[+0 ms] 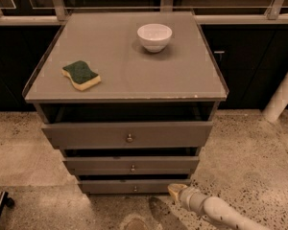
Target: Open bottom drawer
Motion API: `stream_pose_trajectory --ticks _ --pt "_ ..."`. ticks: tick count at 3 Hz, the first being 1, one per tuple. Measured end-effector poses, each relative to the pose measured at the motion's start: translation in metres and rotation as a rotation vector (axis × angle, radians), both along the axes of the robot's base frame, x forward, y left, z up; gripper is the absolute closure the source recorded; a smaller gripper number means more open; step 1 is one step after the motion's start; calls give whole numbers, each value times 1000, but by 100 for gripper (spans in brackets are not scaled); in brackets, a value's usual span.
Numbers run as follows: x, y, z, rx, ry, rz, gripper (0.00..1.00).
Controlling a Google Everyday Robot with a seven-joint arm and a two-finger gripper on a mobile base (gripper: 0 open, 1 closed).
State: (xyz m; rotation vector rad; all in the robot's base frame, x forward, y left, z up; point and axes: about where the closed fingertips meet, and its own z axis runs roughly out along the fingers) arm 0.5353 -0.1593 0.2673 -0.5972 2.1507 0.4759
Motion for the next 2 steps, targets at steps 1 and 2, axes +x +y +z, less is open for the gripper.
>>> stream_pose_trajectory --ticks 1,2 --pt "23 -12 -11 -7 -41 -48 100" --pt "40 -25 -25 -5 -50 -91 100"
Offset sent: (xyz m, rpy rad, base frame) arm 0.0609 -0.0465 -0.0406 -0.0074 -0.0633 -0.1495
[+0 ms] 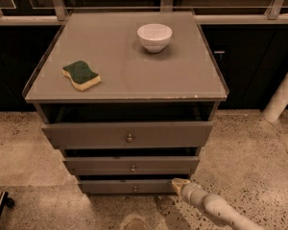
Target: Open bottom drawer
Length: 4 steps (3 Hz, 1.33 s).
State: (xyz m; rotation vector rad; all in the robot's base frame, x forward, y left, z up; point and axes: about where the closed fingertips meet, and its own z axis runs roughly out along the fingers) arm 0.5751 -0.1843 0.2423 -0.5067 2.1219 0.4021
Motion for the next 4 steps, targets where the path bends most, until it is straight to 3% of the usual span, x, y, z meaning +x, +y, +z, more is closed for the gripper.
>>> stream_pose_trajectory --ticks 2,3,4 --pt "40 -16 -21 14 -9 -64 100" --pt "69 -11 -29 41 -20 -96 100" --pt "68 -11 -29 41 -20 -96 100"
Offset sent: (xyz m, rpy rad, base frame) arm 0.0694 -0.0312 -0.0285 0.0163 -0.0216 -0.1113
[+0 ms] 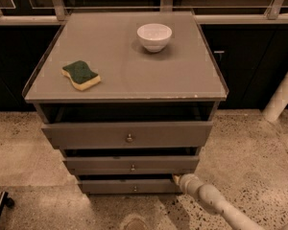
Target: Open bottom drawer
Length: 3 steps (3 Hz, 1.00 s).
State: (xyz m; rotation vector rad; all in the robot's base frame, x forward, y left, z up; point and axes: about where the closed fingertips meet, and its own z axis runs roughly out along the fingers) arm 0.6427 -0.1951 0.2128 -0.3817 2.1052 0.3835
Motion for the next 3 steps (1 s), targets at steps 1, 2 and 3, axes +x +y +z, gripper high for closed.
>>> stream_pose_trajectory --ticks 1,2,3 --pt "-11 3 -13 -7 48 -19 100" --pt "-24 4 -24 -12 96 -40 100" --pt "-24 4 -19 -12 97 -40 100"
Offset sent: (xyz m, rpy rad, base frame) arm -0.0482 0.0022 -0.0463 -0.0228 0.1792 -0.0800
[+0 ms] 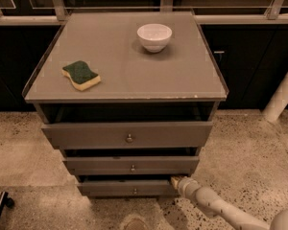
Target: Open bottom drawer
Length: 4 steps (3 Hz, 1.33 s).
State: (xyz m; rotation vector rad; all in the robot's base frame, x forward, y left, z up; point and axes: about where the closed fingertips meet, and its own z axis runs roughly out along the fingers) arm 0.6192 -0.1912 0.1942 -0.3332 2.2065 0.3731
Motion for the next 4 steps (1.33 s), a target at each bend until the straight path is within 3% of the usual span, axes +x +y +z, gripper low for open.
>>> stream_pose_trajectory --ticks 1,2,3,4 --pt "-10 0 -1 0 32 20 100" --pt "-10 0 2 0 32 20 100" --pt "-44 -4 5 -7 92 93 100" --pt "-49 -5 7 -10 104 112 100"
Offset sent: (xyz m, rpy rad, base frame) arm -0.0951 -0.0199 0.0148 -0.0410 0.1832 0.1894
